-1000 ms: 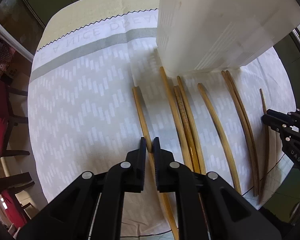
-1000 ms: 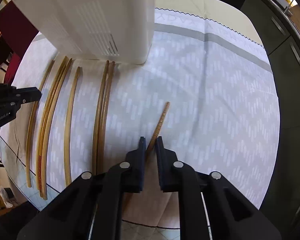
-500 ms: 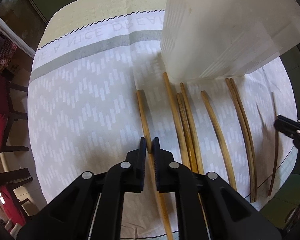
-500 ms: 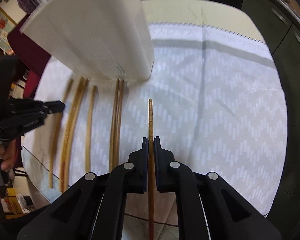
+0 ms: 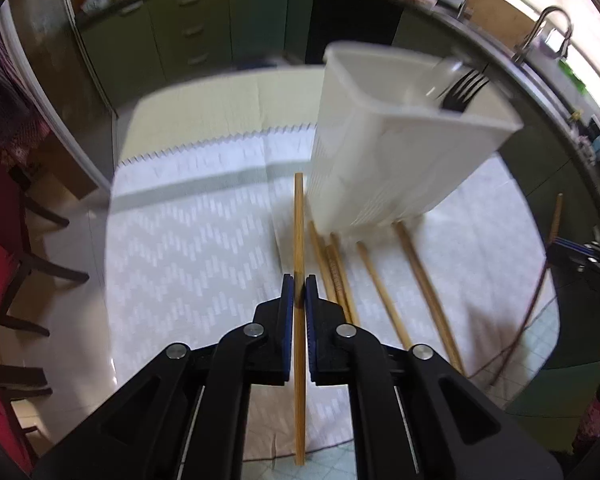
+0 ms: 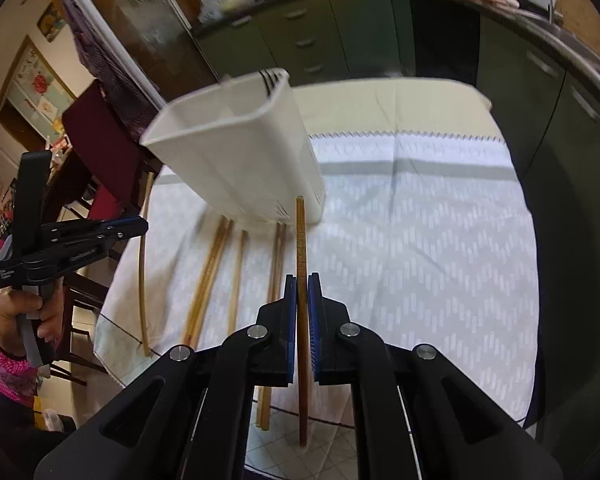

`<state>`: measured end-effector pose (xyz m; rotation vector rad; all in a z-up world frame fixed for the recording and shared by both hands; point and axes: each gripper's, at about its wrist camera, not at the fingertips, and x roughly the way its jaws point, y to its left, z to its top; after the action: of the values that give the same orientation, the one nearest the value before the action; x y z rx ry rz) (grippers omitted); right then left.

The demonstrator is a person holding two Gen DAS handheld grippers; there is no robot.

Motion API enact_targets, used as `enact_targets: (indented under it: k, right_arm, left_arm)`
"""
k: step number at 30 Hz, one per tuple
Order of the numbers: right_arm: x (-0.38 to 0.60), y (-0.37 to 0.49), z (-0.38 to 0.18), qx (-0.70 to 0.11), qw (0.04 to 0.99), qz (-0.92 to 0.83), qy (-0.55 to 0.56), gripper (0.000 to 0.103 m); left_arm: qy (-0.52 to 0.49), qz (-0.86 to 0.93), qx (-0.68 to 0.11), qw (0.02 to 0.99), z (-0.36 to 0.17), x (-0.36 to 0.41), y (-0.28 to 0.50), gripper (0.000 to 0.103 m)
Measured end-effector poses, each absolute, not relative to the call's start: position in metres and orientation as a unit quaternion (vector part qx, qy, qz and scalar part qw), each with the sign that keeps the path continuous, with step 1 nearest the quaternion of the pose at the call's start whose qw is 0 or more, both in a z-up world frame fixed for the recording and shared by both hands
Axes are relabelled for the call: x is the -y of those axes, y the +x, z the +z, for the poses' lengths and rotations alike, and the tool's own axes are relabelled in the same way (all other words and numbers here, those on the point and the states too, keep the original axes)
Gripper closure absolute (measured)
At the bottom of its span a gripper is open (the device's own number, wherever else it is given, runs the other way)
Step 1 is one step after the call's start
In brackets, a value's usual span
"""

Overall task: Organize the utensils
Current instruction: 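Lift both chopsticks over the utensil holder and open both tools to drop them in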

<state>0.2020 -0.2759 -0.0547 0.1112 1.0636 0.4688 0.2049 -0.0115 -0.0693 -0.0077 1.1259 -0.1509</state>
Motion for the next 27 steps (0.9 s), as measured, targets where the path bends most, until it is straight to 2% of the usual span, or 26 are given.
enact_targets:
  k: [9, 27]
  right_arm:
    - [0.273, 0.178, -0.020, -0.462, 0.850, 0.248, 0.052, 0.096]
    - [0.264, 0.171, 0.035, -0.410, 0.869, 0.274, 0.045, 0.096]
  left_arm:
    - [-0.004, -0.084, -0.461, 0.883, -0.015, 0.011, 0.158, 0.097]
    - [-0.007, -0.110, -0.402, 0.909, 0.044, 0.019, 0.147, 0.097]
